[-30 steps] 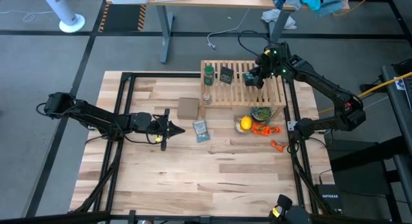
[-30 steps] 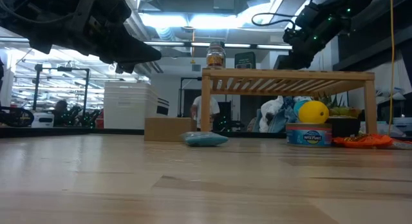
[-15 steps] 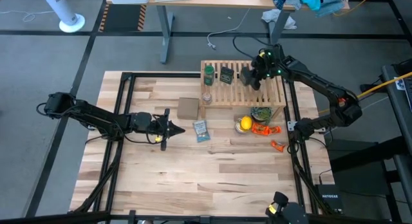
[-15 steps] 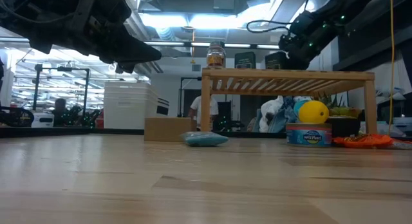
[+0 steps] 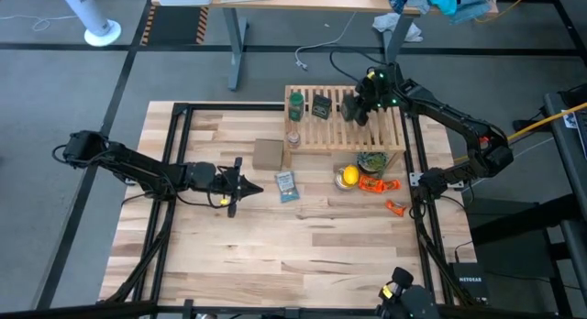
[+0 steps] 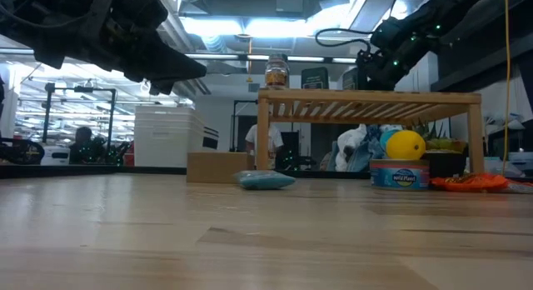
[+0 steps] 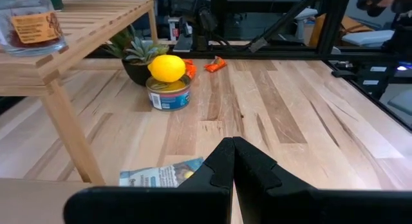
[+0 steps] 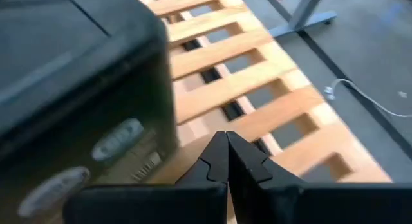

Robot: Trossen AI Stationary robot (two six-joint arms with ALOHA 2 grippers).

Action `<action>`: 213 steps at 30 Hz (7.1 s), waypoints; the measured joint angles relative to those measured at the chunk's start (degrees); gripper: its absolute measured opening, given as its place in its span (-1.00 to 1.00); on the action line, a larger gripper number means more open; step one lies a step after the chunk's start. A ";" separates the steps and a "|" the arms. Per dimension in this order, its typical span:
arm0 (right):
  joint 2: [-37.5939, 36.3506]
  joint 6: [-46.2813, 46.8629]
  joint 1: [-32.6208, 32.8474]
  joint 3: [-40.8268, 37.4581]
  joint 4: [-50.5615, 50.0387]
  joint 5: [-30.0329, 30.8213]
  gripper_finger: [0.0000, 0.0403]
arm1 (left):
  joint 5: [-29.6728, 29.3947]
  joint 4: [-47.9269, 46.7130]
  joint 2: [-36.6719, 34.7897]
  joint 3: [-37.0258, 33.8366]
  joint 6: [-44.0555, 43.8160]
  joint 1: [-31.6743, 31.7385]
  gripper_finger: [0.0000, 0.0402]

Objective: Shelf spices
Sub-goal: Return to Home Position

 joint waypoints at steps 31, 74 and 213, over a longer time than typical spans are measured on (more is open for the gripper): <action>-29.97 -5.32 -5.29 0.13 -21.66 -27.89 -0.99 | -4.74 2.60 -7.40 0.46 12.61 -0.56 -1.00; -78.75 24.43 -5.32 -18.53 -16.40 -41.11 -0.99 | 6.58 -7.46 -36.65 -15.61 6.19 -0.95 -1.00; -66.86 19.62 52.11 -57.70 23.42 16.74 -0.86 | 5.56 -37.36 -39.27 -15.65 -2.58 -0.93 -1.00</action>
